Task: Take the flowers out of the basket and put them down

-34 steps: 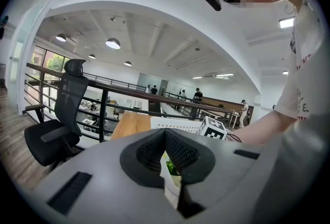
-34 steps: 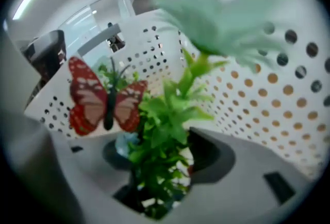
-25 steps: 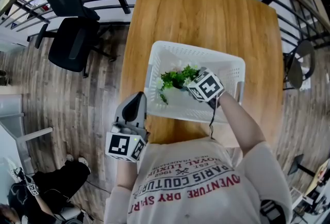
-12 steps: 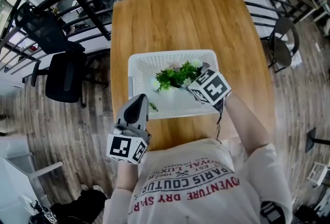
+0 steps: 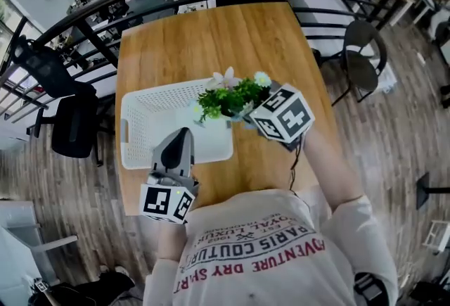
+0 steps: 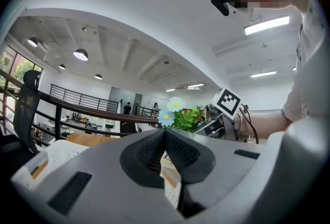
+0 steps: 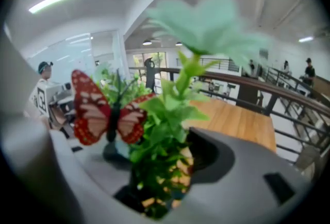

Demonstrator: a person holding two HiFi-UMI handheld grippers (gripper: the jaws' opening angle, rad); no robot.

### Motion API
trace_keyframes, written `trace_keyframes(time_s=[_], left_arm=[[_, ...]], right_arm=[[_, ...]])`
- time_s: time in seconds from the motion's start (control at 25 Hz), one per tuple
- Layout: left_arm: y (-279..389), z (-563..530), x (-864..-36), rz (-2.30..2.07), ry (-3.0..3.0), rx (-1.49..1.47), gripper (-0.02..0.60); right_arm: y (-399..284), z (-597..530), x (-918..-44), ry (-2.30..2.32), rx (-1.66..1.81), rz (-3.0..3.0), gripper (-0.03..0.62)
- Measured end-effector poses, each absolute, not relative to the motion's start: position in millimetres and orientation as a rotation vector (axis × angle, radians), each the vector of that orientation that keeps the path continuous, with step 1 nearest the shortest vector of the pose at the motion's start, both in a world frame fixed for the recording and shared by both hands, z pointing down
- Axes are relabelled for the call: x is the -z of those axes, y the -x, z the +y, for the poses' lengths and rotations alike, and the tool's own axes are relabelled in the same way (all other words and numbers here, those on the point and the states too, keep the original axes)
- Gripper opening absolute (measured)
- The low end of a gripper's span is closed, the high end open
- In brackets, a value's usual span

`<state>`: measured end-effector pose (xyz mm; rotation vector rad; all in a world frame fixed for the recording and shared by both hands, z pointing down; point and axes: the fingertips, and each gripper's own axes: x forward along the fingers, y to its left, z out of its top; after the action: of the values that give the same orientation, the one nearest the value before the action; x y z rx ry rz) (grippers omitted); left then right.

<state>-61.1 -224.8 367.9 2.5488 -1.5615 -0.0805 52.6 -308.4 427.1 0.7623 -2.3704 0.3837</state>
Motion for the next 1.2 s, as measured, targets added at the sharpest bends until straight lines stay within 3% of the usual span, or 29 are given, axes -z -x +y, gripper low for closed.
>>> trace_keyframes(time_s=[0.24, 0.56, 1.2], left_arm=[[-33, -220, -365, -1.539, -2.549, 0.144, 0.015], [-102, -223, -400, -1.539, -2.518, 0.042, 0.015], [-112, -217, -465, -1.527, -2.408, -0.179, 0.015]], right_arm=[[-146, -310, -432, -0.775, -0.347, -2.321, 0.281], [-232, -296, -516, -0.785, -0.473, -2.193, 0.282], [-237, -266, -677, -0.691, -0.774, -2.035, 0.287]])
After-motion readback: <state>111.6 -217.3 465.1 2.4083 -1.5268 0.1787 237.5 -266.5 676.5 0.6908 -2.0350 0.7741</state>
